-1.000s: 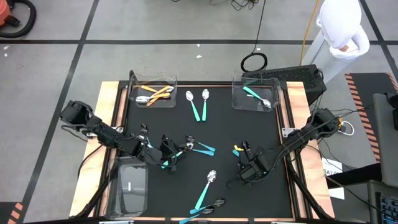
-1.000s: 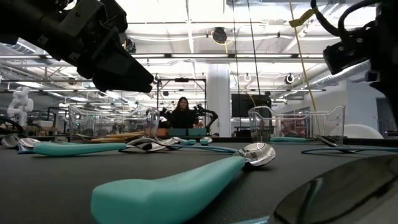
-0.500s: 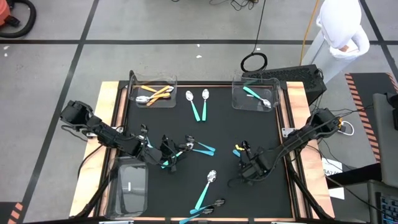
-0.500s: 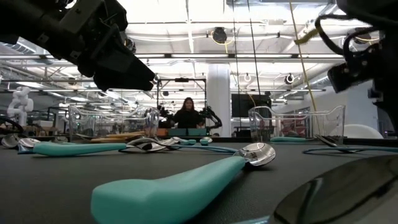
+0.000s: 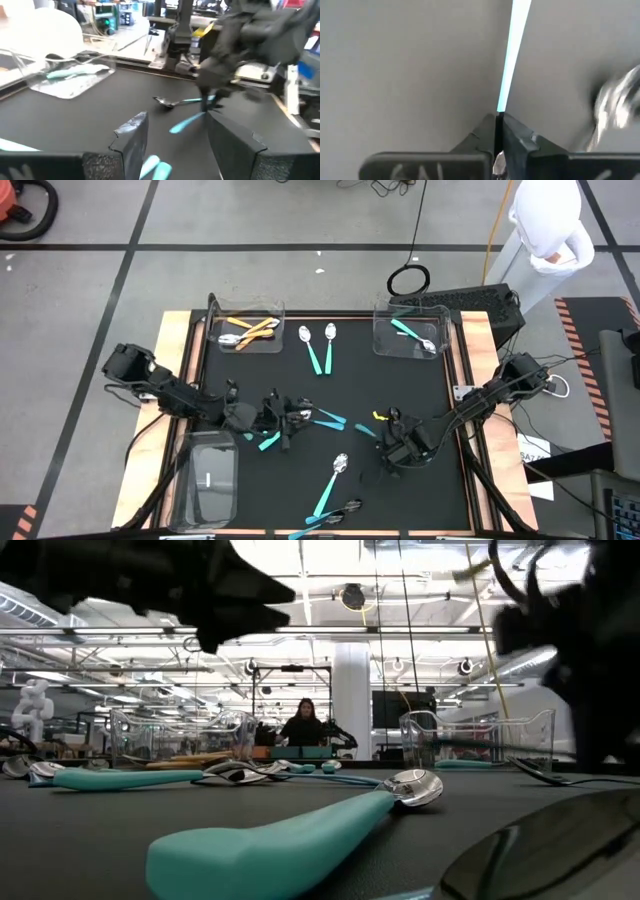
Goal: Sort silverware by color (type)
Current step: Put the blue spoon into the bottom bin
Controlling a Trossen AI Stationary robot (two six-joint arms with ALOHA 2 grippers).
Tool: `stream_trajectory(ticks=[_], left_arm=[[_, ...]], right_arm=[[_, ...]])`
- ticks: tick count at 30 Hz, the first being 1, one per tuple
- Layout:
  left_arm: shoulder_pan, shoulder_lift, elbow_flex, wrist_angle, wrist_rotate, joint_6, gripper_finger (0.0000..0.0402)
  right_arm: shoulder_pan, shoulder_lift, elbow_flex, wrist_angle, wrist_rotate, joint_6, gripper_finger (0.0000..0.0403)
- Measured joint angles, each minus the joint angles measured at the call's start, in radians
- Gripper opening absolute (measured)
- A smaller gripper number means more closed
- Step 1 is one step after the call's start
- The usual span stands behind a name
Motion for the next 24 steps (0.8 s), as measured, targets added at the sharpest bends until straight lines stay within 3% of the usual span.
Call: stream_trajectory(ticks=[6, 16, 24], left_arm=[[-0.008, 0.103, 0.076, 0.056, 0.080, 0.136, 0.0202], [-0.050, 0.112, 0.136, 0.060, 0.194, 0.233, 0.0207], [-0.056, 0.112, 0.137, 0.057, 0.369, 0.229, 0.0264]], right_arm=[[0.001, 0.000, 0.025, 0.268, 0.128, -0.166, 0.0008], [0.009, -0.001, 0.025, 0.673, 0.079, -0.497, 0.0009], [0.009, -0.001, 0.025, 0.828, 0.077, -0.646, 0.0008]])
